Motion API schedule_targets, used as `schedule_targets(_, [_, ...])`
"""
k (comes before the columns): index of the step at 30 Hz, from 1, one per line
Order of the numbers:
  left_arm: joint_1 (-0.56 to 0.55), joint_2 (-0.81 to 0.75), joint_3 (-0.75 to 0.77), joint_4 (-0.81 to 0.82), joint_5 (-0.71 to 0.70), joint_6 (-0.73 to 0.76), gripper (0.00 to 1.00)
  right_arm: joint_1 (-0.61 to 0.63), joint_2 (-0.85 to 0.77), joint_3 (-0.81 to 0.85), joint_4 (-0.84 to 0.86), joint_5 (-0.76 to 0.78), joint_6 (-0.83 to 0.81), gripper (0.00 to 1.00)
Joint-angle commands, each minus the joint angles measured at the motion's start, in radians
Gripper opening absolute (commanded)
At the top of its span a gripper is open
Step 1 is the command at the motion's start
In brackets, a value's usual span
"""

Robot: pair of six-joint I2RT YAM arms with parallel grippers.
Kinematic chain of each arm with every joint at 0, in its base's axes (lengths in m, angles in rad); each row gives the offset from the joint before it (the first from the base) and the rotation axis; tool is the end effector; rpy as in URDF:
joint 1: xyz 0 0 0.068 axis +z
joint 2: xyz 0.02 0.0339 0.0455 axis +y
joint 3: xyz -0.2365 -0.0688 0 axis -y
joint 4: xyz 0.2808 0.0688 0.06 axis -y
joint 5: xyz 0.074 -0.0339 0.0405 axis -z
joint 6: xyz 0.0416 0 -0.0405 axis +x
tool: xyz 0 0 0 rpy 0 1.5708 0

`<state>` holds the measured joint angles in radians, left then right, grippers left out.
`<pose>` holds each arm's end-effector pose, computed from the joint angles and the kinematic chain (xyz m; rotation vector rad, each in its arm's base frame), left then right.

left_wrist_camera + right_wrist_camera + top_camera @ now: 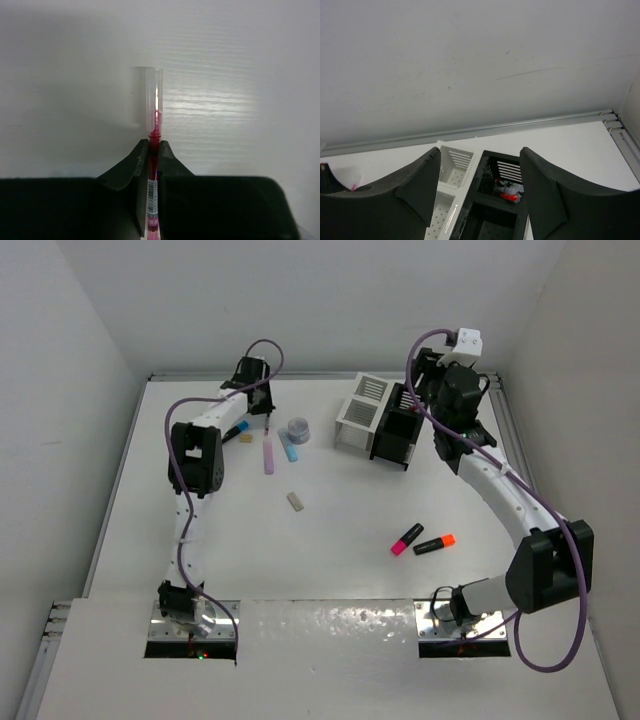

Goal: Sort the stationery into containers
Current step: Pick up the pen from the center of the board.

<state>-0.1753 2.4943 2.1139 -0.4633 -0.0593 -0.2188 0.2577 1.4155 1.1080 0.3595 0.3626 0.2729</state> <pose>0.5602 -0.0967 0.1213 -0.0798 2.4141 -0.1097 0.3731 0.0831 0.3252 0.3003 1.4941 0.1486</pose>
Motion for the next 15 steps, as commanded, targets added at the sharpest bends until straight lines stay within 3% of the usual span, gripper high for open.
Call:
schedule_targets(1, [-0.024, -0.135, 0.092, 0.063, 0.124, -0.002, 0.0, 0.005, -0.021, 0.082, -0.094, -0.075, 0.02, 0.63])
schedule_targets(5, [-0.038, -0.25, 0.116, 0.13, 0.185, 0.125, 0.0, 0.005, 0.061, 0.234, -0.306, -0.235, 0.1, 0.63])
schedule_targets(7, [-0.068, -0.343, 0.087, 0.173, 0.265, 0.304, 0.0, 0.008, 0.083, 0.282, -0.33, -0.351, 0.173, 0.63])
schedule_targets(8, [-0.097, -0.418, 0.024, 0.186, 0.342, 0.416, 0.0, 0.009, 0.089, 0.282, -0.283, -0.42, 0.237, 0.63])
schedule_targets(10, [-0.127, -0.535, -0.117, 0.183, 0.468, 0.502, 0.0, 0.011, 0.08, 0.267, -0.169, -0.476, 0.351, 0.63])
schedule_targets(11, [-0.134, -0.569, -0.174, 0.184, 0.601, 0.512, 0.0, 0.011, 0.077, 0.239, -0.122, -0.511, 0.386, 0.63])
schedule_targets(15, [-0.197, -0.686, -0.331, 0.19, 0.72, 0.506, 0.0, 0.044, 0.062, 0.171, 0.032, -0.541, 0.469, 0.63])
